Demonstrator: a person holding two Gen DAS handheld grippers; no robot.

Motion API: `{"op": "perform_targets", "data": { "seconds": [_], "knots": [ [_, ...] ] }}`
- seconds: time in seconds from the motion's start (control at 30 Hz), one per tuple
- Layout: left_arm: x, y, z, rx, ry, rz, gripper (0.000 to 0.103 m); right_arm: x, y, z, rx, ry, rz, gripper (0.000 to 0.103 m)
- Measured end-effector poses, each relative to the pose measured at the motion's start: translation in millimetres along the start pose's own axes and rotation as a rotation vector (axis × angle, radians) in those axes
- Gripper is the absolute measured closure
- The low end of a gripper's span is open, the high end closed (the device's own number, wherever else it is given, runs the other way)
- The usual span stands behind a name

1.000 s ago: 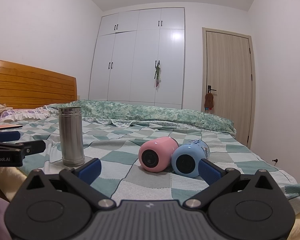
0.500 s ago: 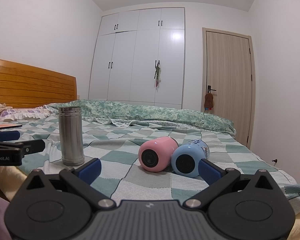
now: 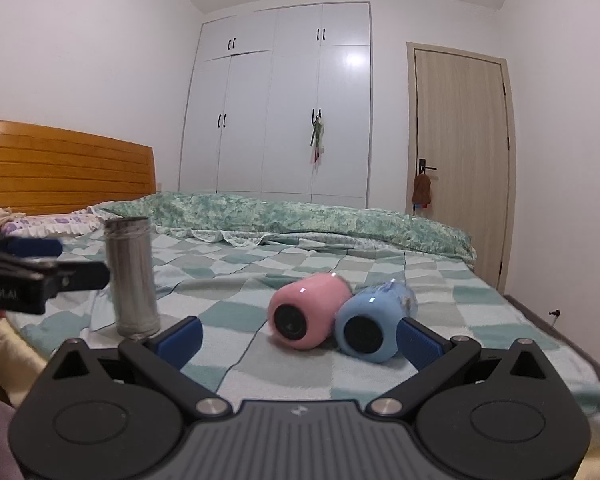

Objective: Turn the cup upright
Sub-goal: 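Move the left gripper down onto the lying pink cup and close it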

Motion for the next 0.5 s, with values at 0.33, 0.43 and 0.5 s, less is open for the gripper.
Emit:
{"op": "perform_targets", "data": {
  "seconds": [0.33, 0.43, 0.5],
  "knots": [
    [52, -19, -105, -0.093, 0.206, -0.039, 0.000, 31, -60, -50, -0.024, 0.071, 0.018, 0.000],
    [57, -18, -140, -0.093, 0.298, -0.009, 0.000, 36, -76, -68, -0.022, 0.101, 0.018, 0.000],
    [59, -19, -164, -0.096, 0.355, 0.006, 0.000, 38, -86, -81, -0.010, 0.120, 0.015, 0.000]
  ]
}}
Point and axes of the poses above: each gripper's, at about its wrist camera, not at the fingertips, and z roughly against the way its jaws point, y to its left, x to its top, the point moved 2 cm from there along -z, roughly the way its jaws point, and after that the axes turned 2 degrees about -y, right-handed, at the moved point
